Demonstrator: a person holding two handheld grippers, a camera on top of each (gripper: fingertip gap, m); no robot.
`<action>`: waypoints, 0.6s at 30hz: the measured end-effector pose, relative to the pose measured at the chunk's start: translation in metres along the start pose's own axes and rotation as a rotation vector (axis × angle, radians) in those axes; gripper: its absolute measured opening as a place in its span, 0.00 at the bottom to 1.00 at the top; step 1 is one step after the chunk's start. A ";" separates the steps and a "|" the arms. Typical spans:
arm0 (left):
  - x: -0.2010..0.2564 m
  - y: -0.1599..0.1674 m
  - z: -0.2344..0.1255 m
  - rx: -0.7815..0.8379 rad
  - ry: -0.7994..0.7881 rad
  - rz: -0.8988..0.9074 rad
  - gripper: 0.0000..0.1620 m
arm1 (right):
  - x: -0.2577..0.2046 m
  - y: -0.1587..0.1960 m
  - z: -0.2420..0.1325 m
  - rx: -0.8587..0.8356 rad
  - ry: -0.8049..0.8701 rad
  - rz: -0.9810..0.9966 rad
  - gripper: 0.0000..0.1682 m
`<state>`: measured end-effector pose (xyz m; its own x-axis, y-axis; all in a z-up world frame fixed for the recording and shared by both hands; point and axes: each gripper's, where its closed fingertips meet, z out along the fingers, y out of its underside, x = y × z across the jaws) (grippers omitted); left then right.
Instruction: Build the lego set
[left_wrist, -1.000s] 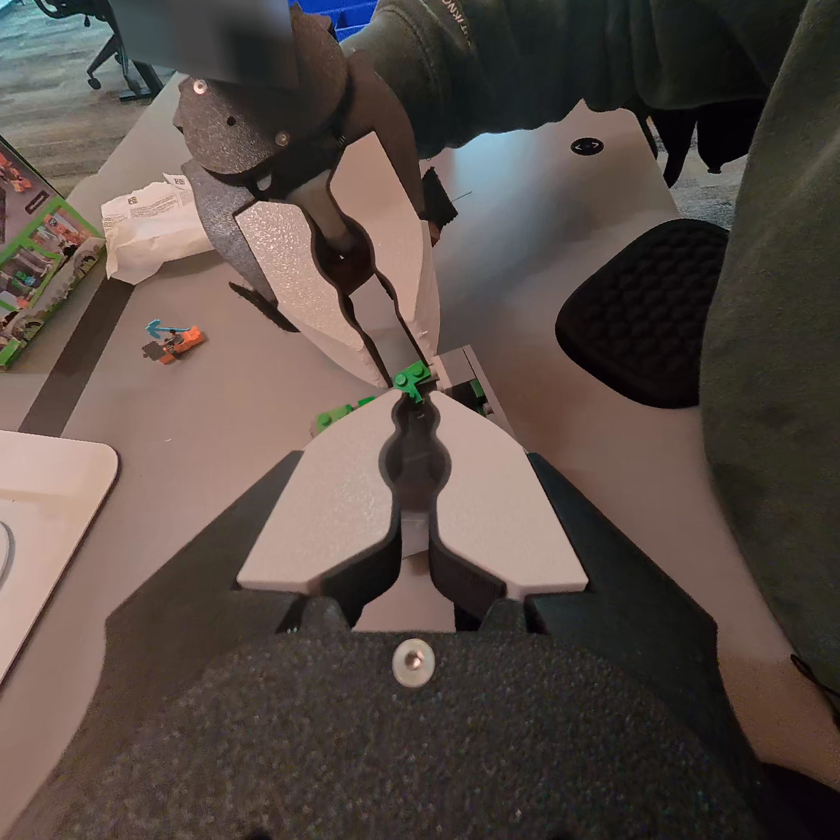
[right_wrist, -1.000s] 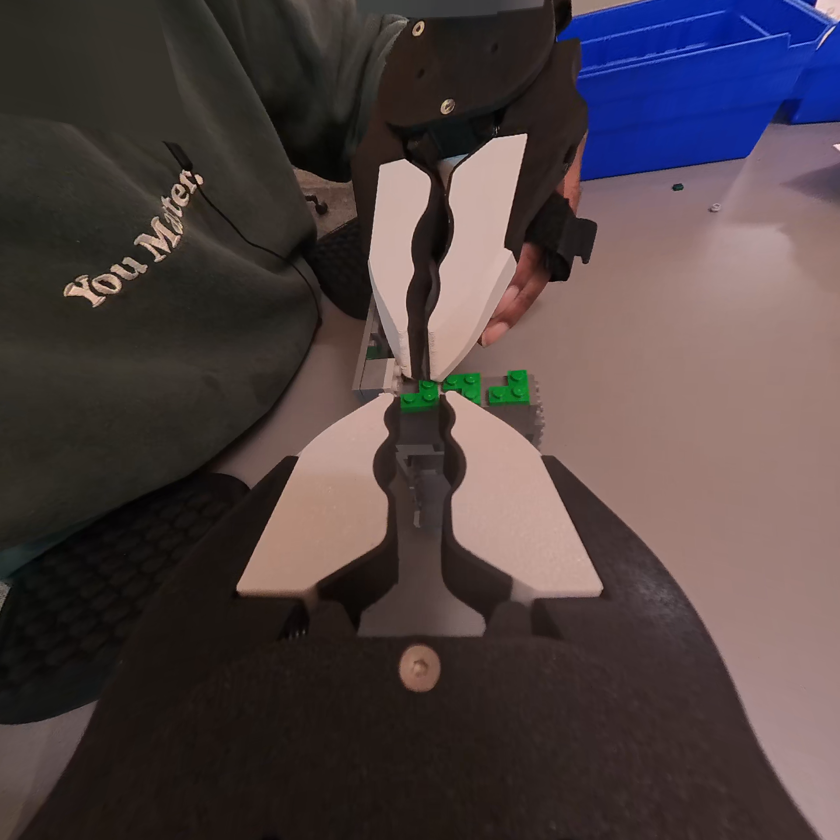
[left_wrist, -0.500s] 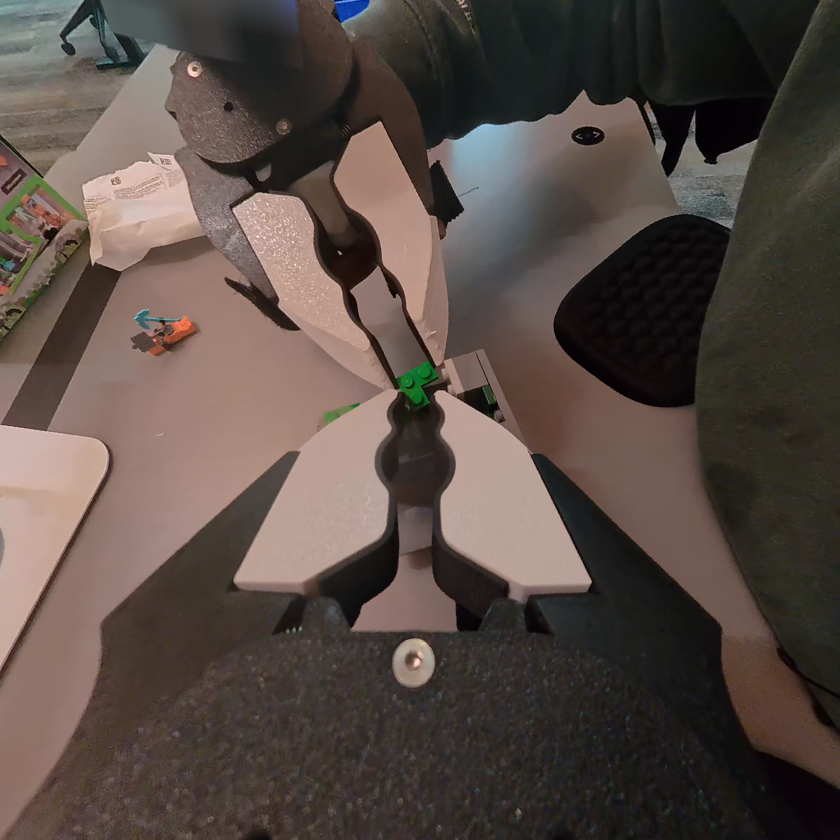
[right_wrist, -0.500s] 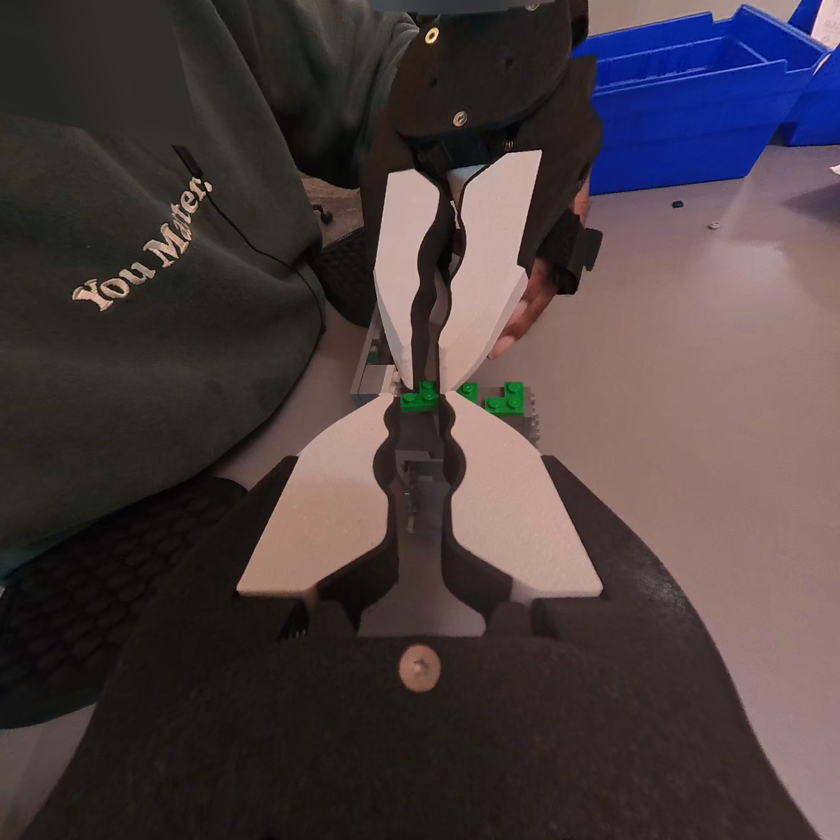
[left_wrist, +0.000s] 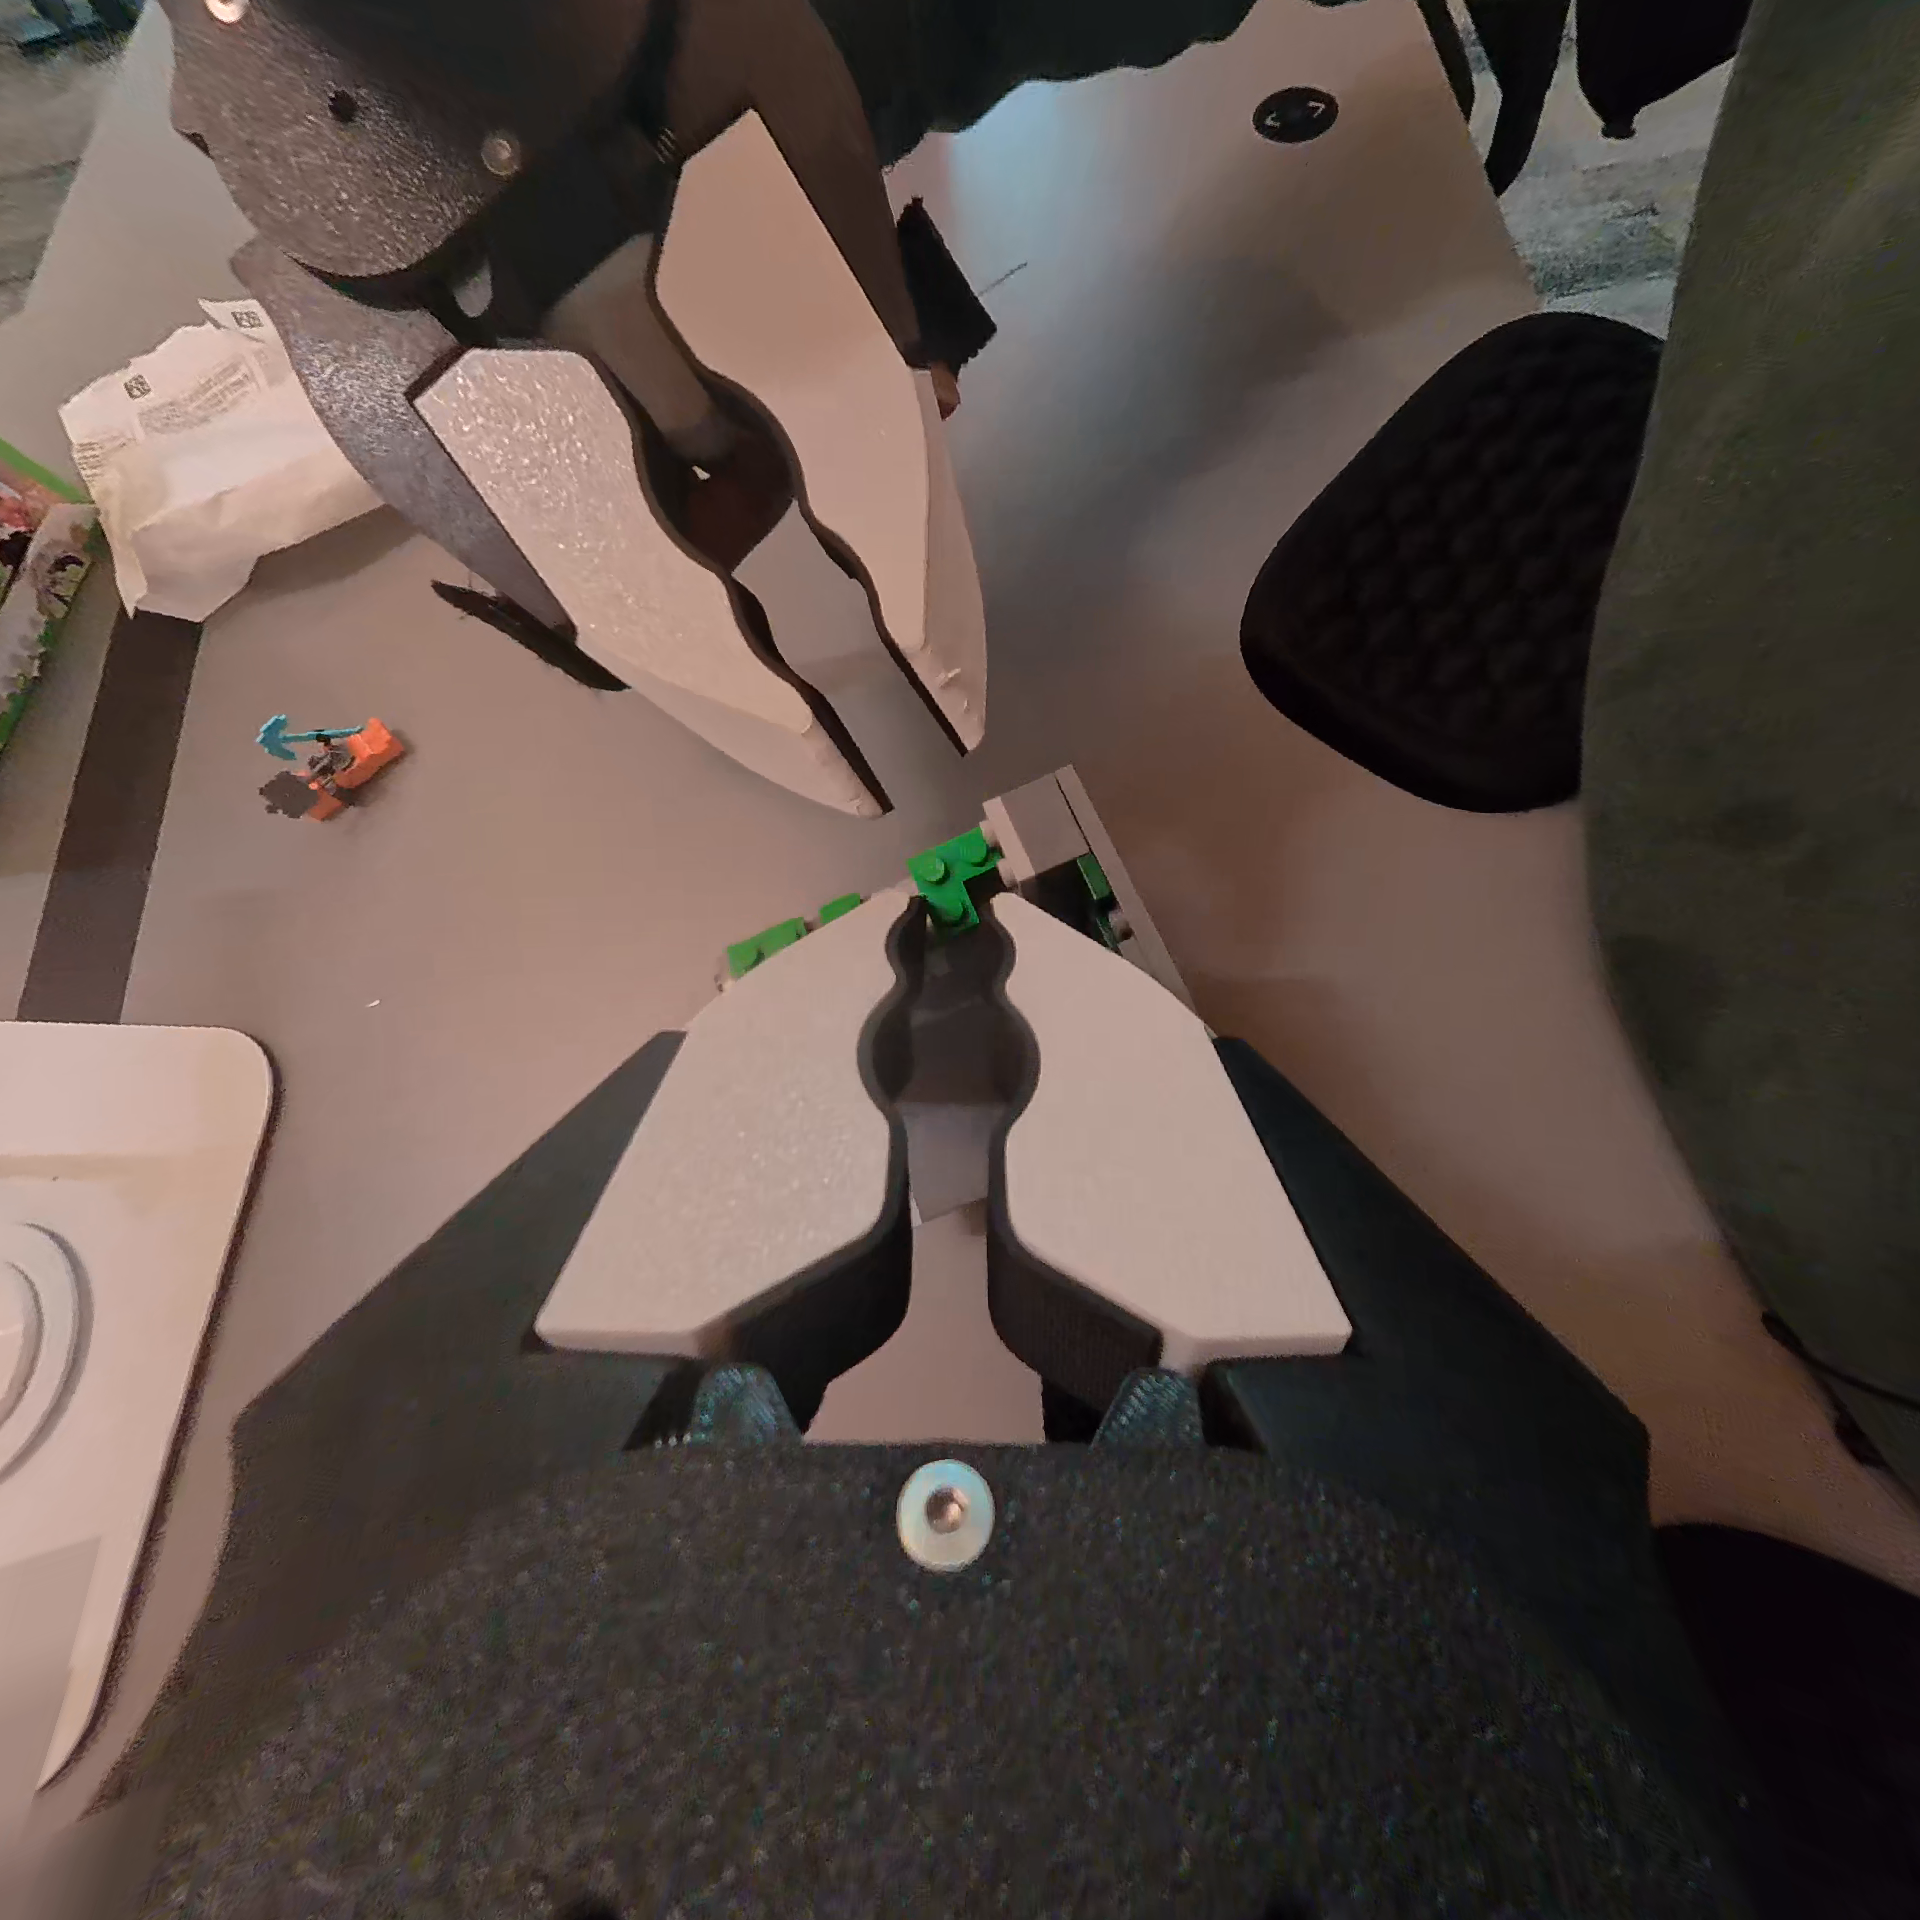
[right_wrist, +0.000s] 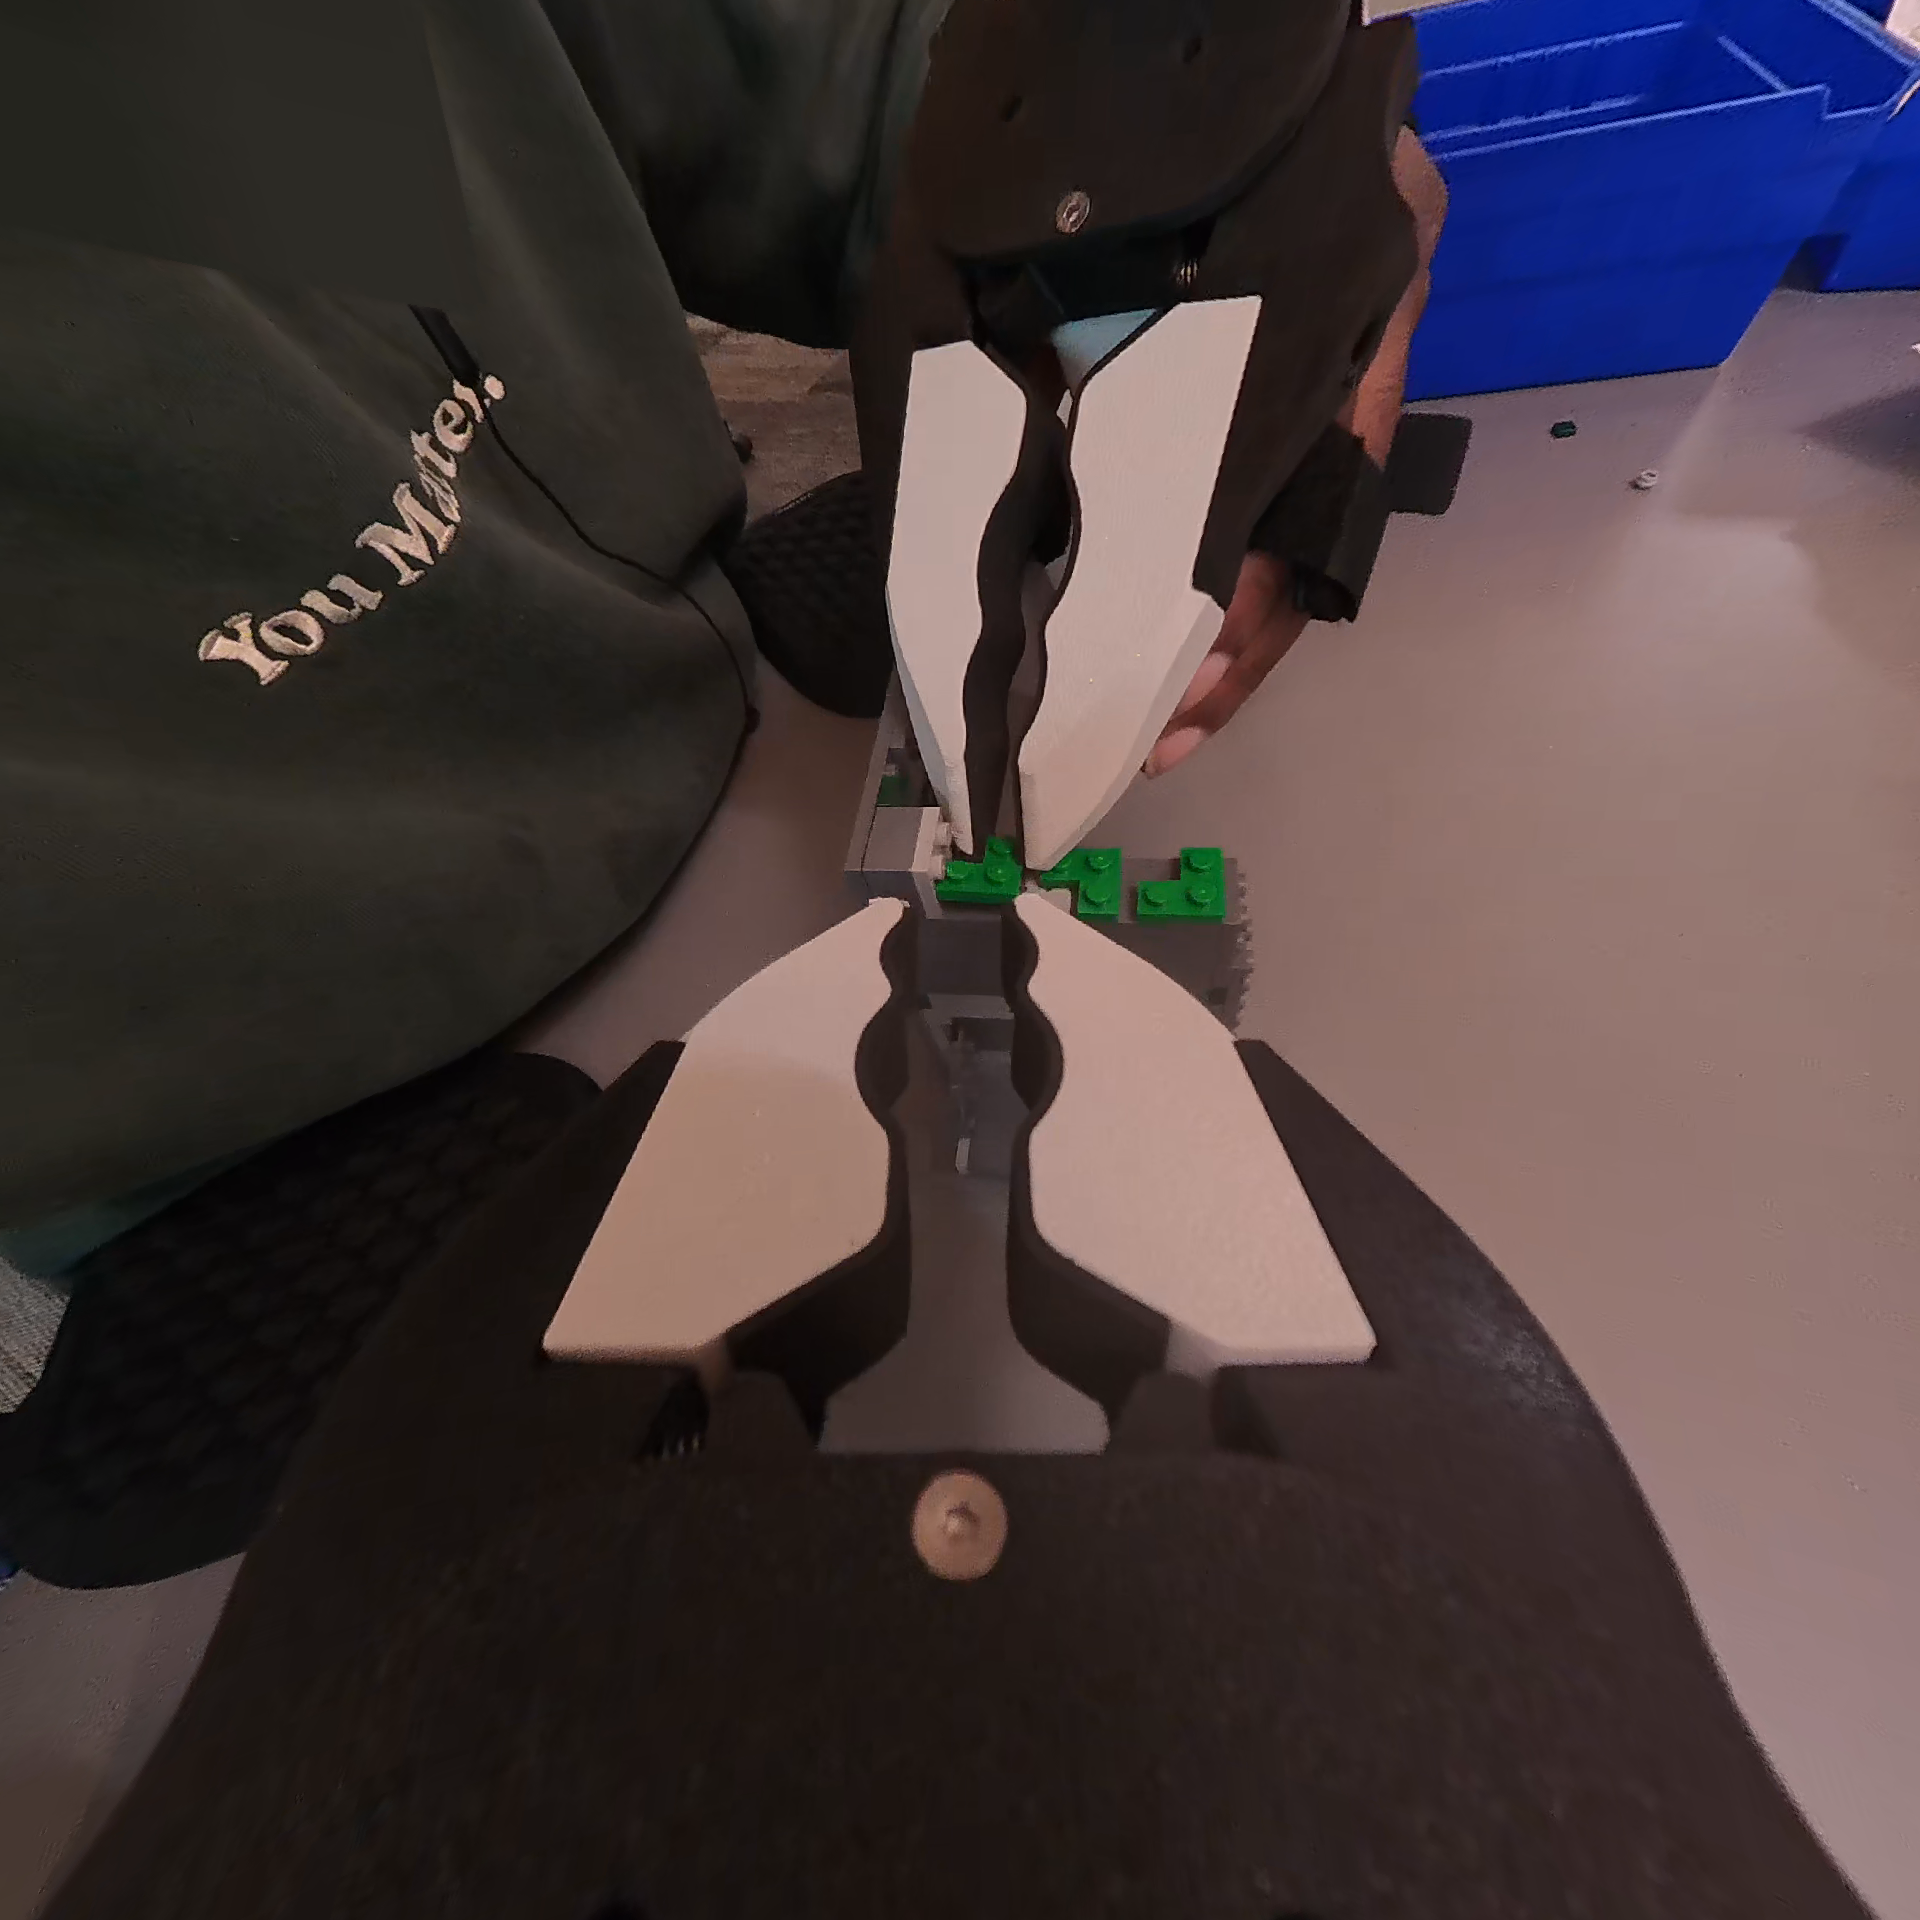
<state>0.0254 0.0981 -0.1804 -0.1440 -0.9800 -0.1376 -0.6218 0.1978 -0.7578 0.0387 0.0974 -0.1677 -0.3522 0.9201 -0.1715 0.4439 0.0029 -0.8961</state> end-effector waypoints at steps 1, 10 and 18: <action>0.000 0.000 0.000 -0.003 0.000 0.005 0.06 | 0.000 0.000 0.000 -0.003 0.000 -0.001 0.09; 0.000 0.001 -0.003 -0.014 0.004 0.025 0.07 | 0.001 -0.001 0.002 -0.008 -0.006 0.007 0.08; -0.001 -0.001 -0.007 0.021 -0.018 0.032 0.05 | 0.002 -0.003 0.005 -0.022 0.000 0.009 0.08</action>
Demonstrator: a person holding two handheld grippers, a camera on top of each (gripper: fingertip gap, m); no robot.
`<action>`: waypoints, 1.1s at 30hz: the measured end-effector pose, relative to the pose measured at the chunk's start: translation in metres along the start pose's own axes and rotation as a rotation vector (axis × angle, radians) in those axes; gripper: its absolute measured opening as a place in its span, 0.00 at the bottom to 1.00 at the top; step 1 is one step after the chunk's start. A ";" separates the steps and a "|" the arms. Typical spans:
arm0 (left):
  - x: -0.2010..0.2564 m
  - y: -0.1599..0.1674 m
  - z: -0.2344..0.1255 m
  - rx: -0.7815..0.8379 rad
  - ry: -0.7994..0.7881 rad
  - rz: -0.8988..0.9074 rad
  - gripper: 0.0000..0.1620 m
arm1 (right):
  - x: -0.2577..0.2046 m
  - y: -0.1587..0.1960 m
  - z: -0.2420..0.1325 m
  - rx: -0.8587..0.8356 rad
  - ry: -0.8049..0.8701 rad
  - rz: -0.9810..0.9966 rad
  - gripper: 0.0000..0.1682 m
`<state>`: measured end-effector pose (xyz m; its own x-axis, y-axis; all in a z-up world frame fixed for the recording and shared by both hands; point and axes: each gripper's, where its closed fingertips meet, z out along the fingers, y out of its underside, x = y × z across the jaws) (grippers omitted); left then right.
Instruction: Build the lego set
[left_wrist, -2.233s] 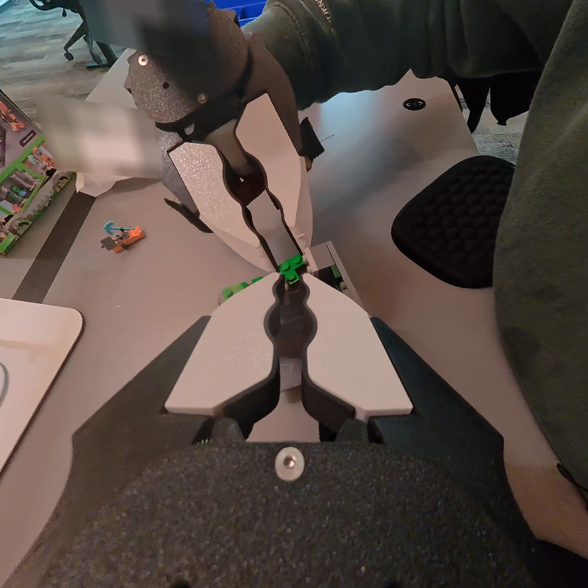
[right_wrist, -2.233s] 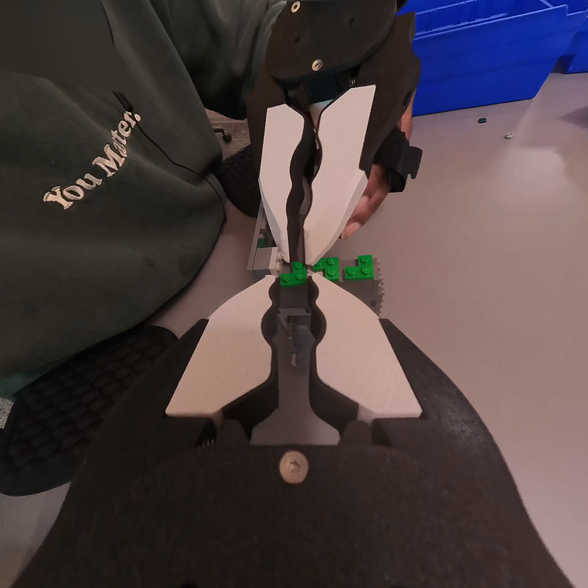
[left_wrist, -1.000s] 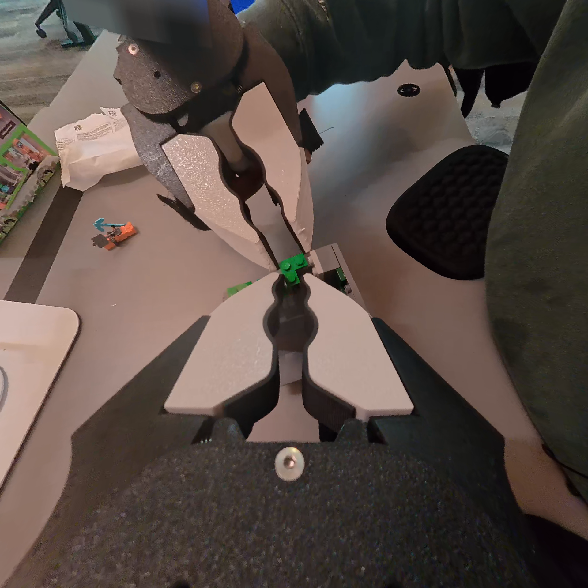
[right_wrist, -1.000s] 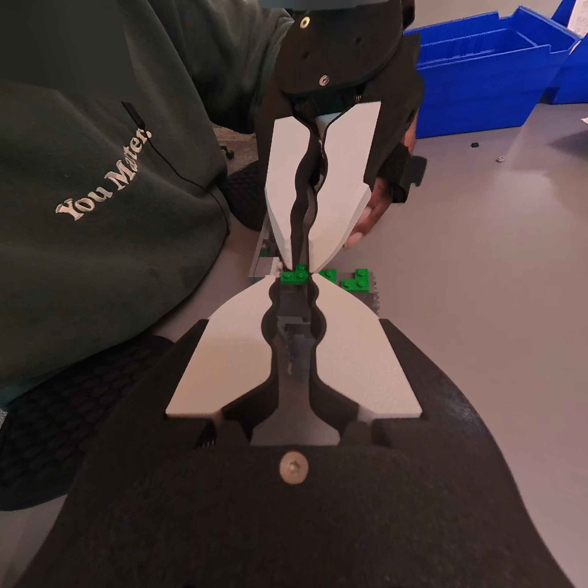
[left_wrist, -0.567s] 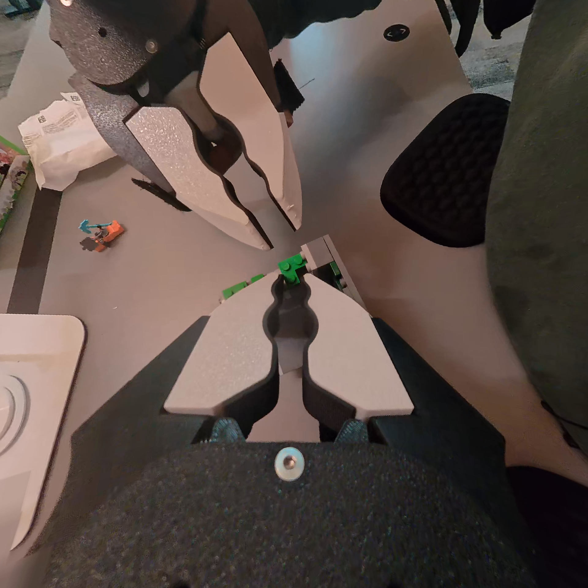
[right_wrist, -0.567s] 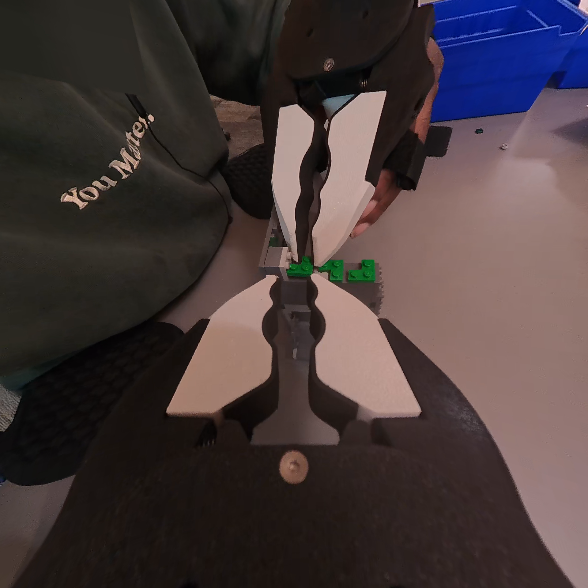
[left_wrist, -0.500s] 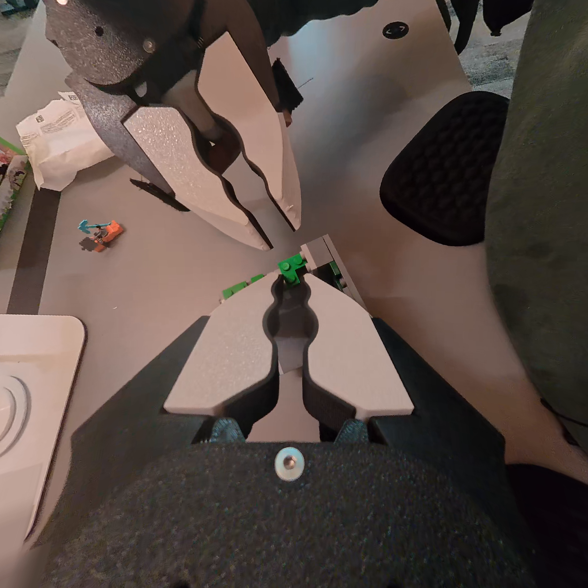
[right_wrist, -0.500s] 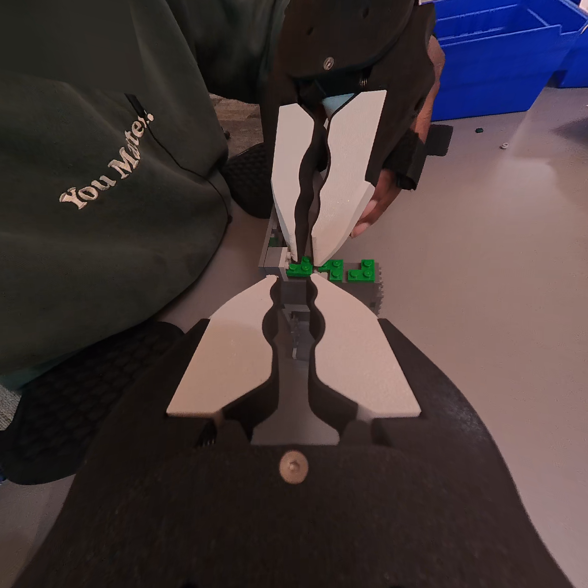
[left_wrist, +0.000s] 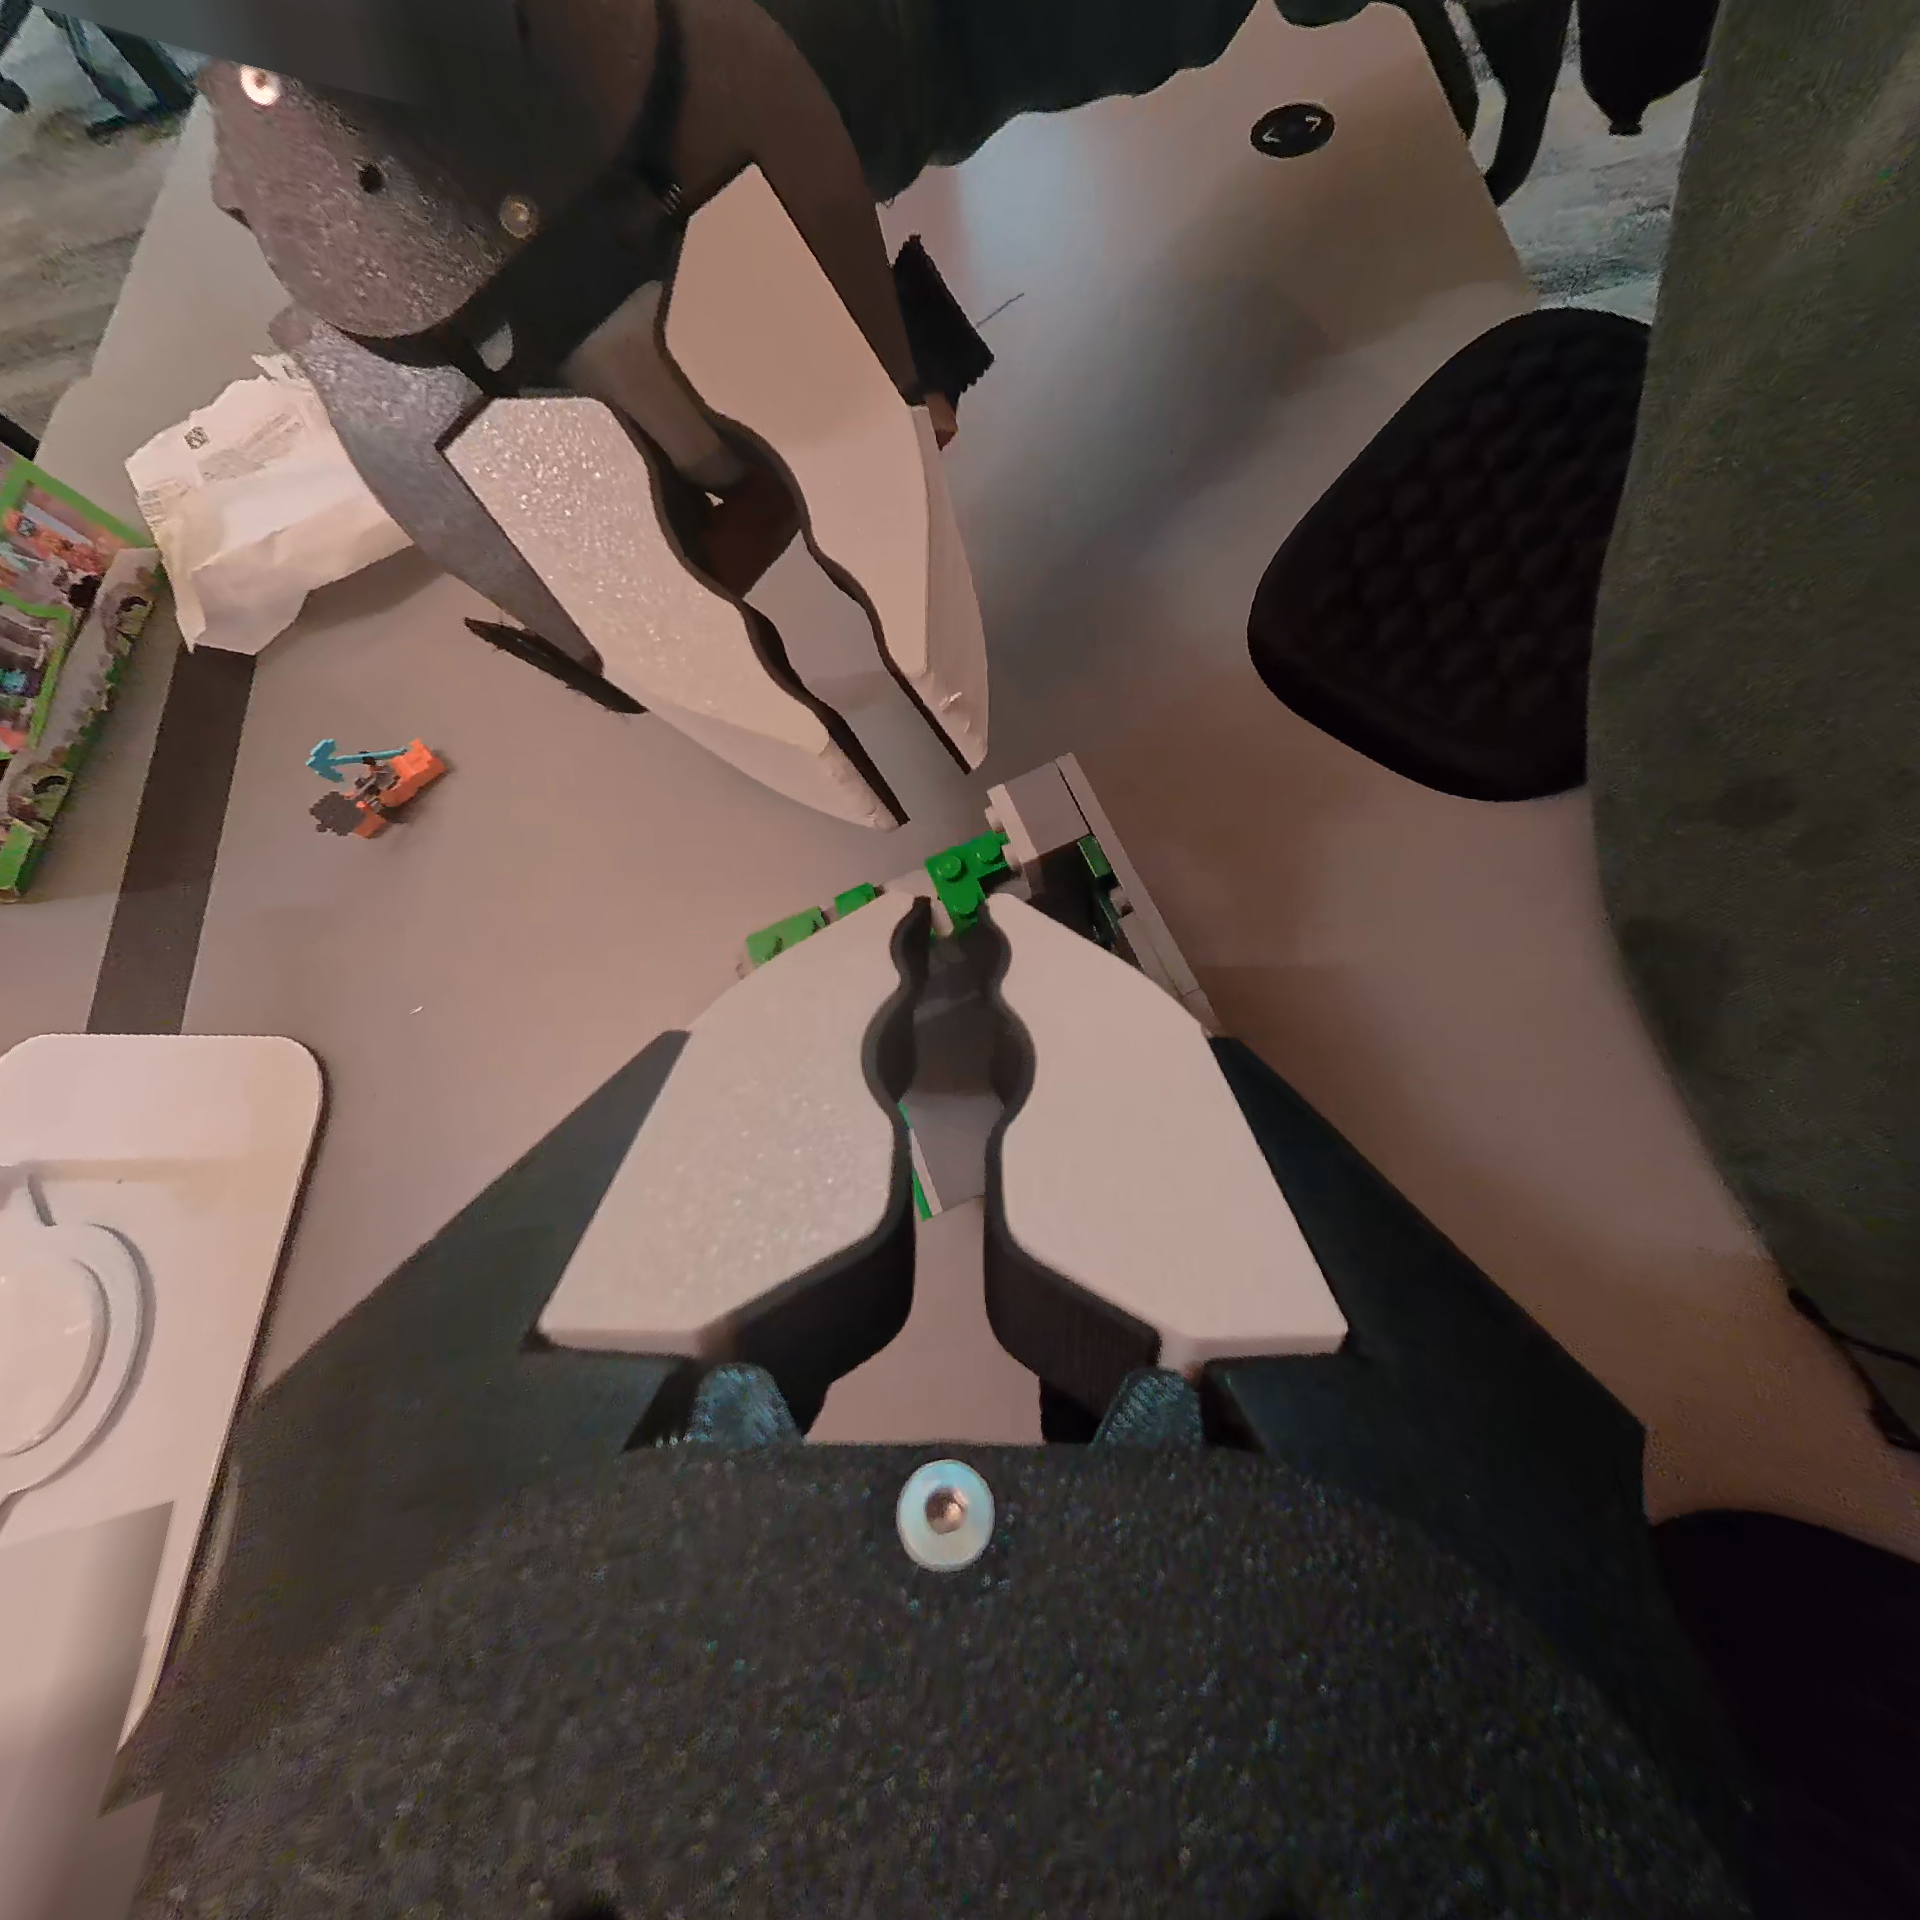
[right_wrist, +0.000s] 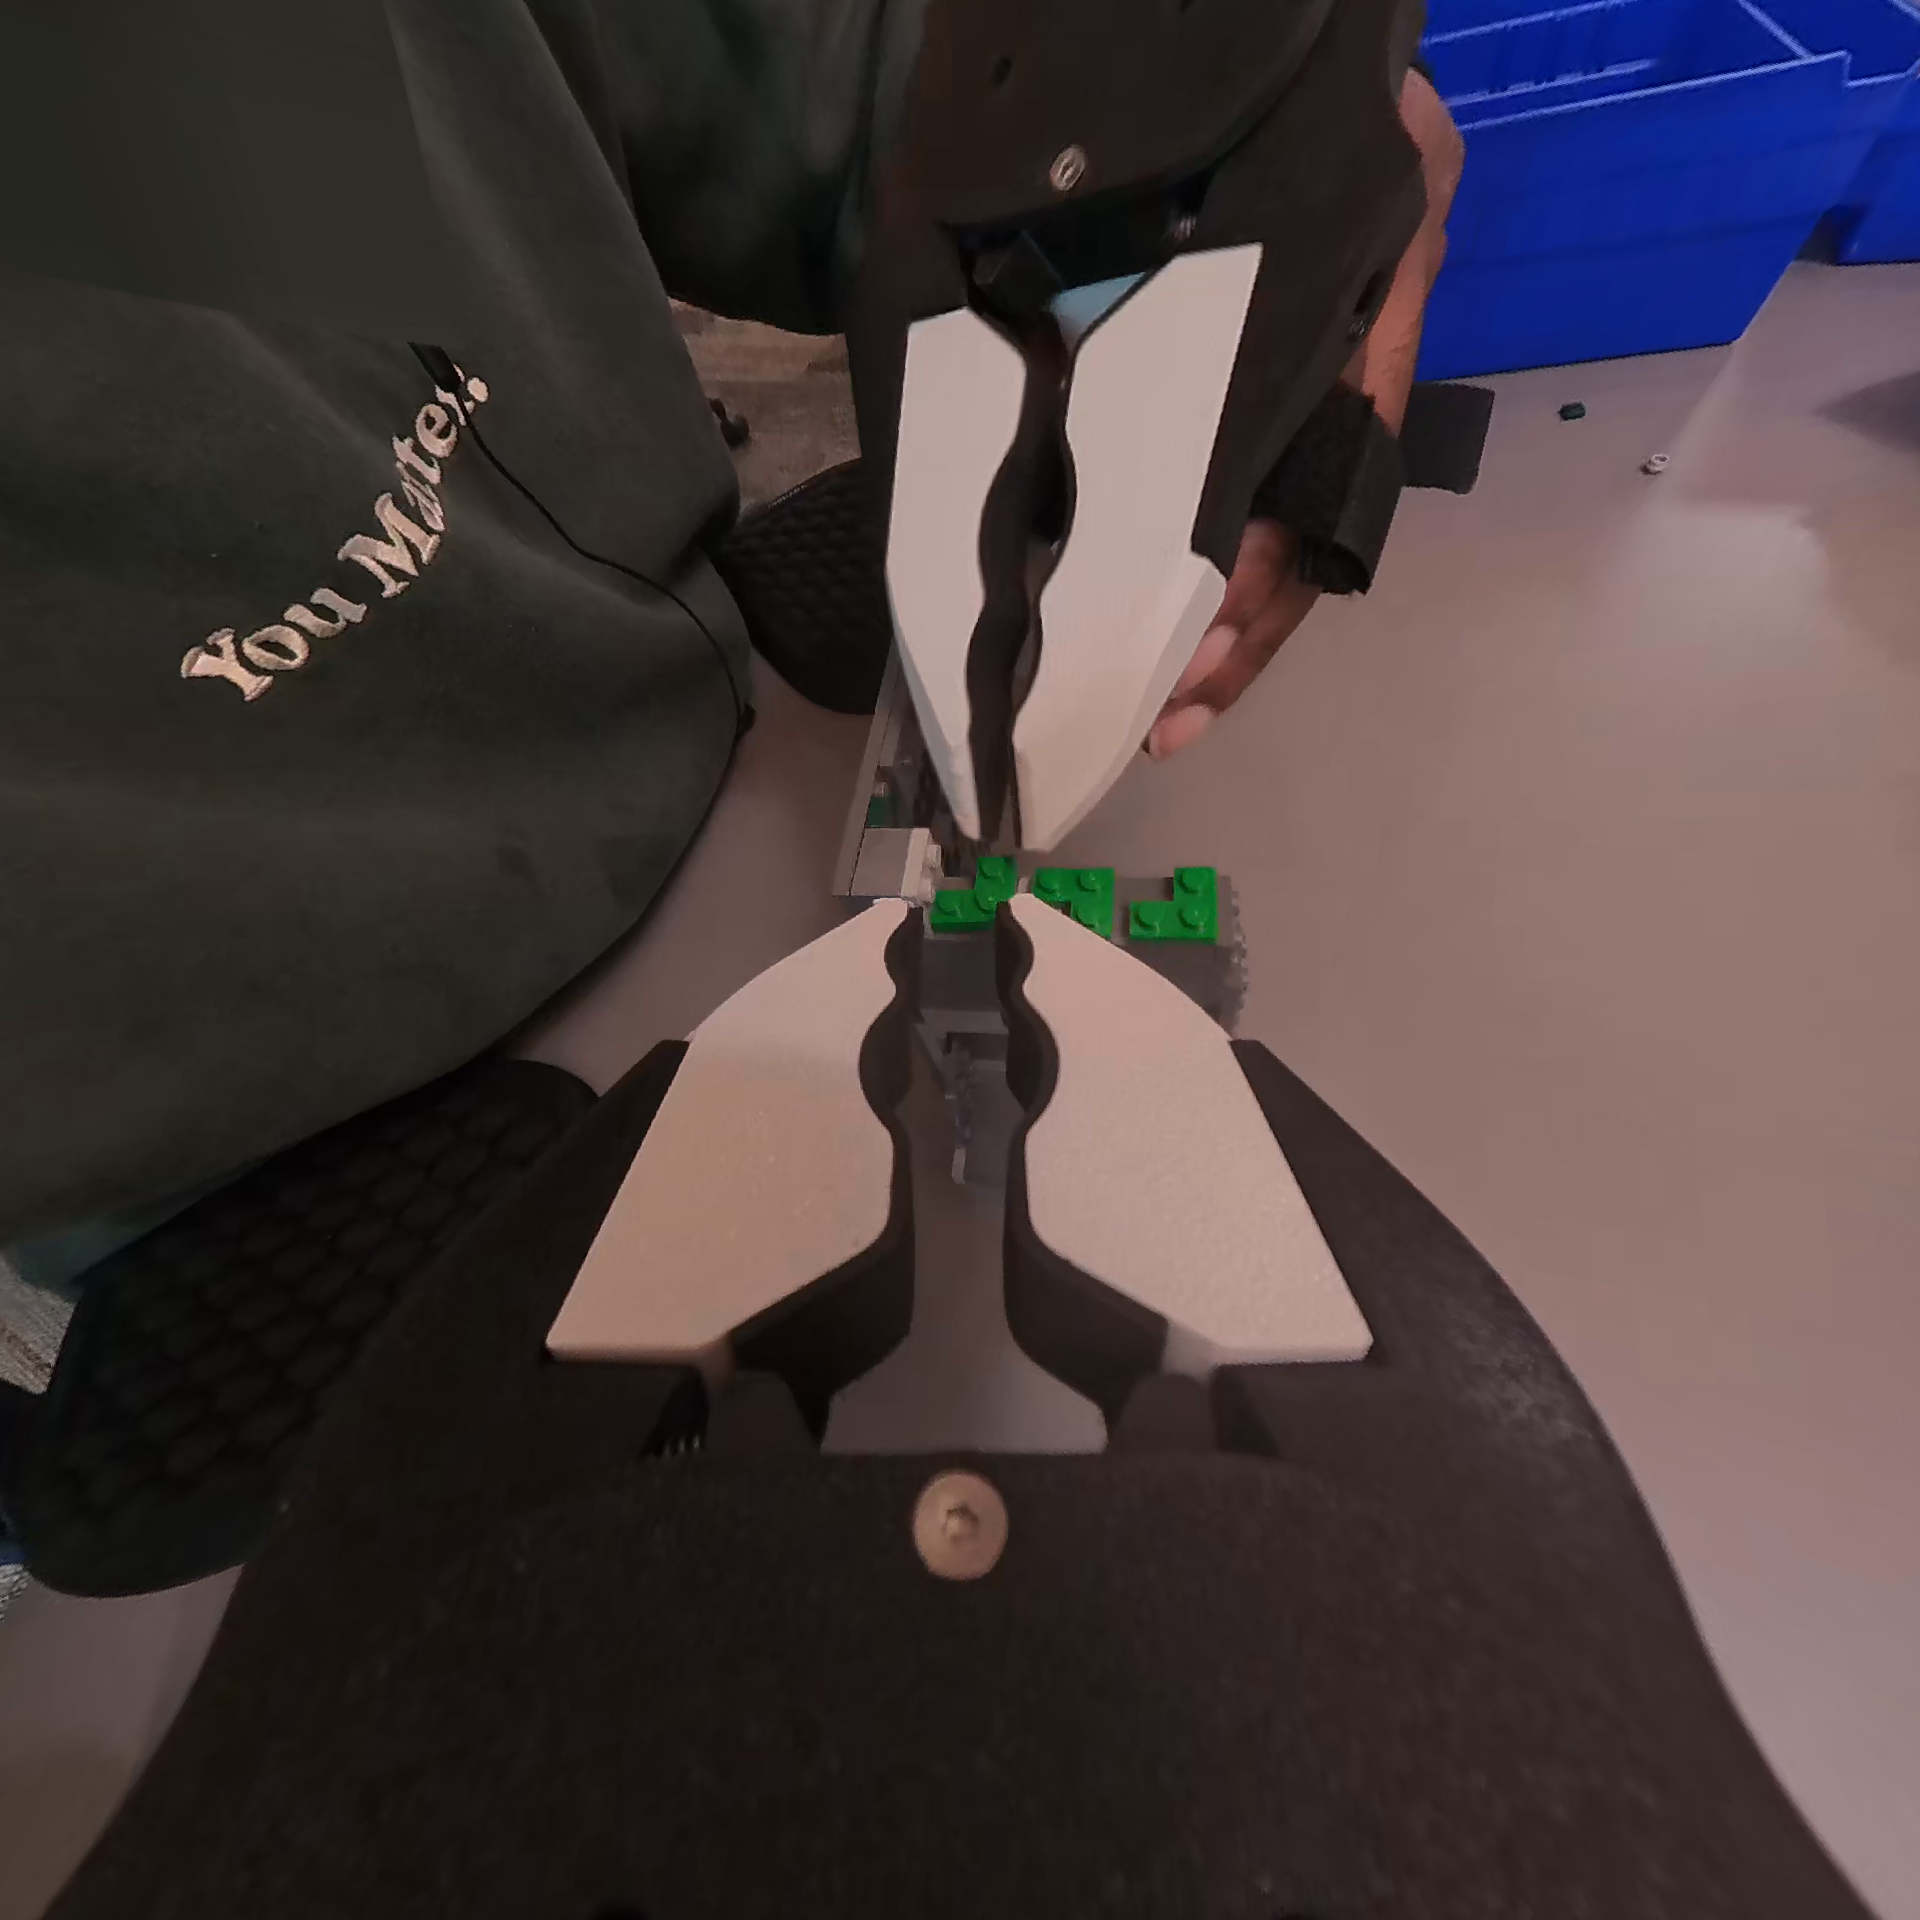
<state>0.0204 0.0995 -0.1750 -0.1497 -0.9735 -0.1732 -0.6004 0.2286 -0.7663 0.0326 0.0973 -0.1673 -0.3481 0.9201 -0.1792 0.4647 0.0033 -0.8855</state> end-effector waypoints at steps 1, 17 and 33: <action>0.000 0.000 -0.001 0.008 -0.002 0.000 0.03 | 0.000 0.000 0.001 -0.006 0.001 0.000 0.08; 0.001 0.001 0.004 0.013 -0.005 0.003 0.01 | 0.002 -0.001 0.004 -0.033 -0.001 0.002 0.08; -0.005 -0.009 -0.010 0.109 -0.074 -0.063 0.00 | 0.007 0.001 0.009 -0.140 0.023 0.005 0.03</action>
